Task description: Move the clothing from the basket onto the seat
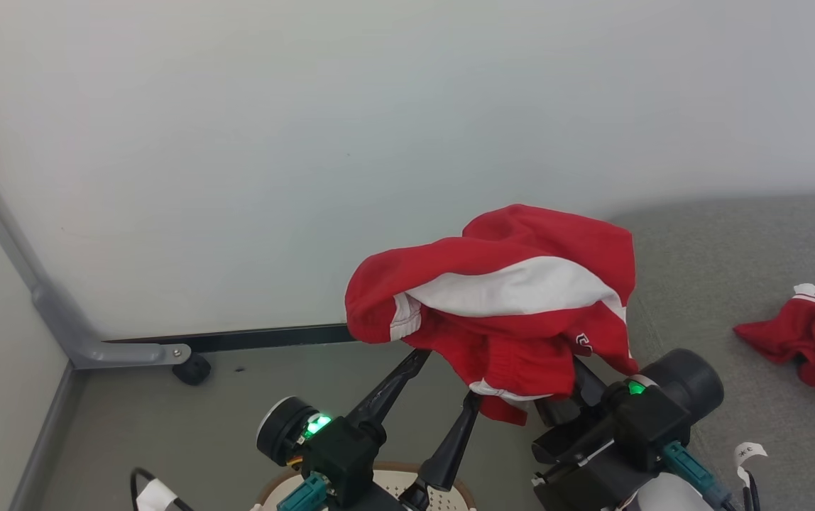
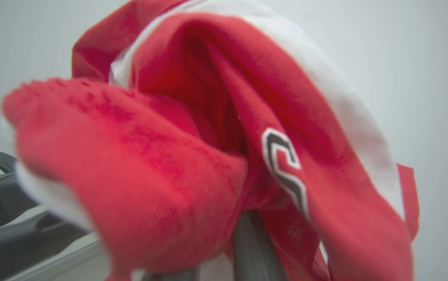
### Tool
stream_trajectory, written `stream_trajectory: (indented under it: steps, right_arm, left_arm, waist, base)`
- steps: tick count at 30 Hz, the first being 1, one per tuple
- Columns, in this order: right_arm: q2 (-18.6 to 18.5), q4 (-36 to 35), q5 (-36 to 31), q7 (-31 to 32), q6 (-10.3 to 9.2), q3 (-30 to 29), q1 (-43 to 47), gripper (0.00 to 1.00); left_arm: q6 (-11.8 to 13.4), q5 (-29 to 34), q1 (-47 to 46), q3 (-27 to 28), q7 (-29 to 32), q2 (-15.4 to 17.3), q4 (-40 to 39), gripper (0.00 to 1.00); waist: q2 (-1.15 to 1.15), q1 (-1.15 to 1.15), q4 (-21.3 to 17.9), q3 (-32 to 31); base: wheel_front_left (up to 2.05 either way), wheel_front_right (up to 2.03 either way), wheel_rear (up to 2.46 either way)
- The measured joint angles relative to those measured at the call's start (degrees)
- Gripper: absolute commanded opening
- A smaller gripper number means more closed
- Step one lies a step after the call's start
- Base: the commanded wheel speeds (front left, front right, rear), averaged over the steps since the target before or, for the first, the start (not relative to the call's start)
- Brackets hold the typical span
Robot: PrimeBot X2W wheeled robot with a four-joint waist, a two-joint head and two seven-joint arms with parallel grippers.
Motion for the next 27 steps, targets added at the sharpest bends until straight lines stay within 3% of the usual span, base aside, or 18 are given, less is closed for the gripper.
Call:
stream_trajectory:
  steps: [27]
  right_arm:
    - [-3.7, -3.32, -0.19, -0.01, -0.74, -6.7, 1.31, 0.0]
  left_arm:
    - [0.01, 2.83, 1.66, 0.63, 0.0, 3.32, 6.93, 1.0]
  waist:
    - [0.0, 0.0, -0.21, 0.24]
  base:
    - [0.0, 0.0, 0.0]
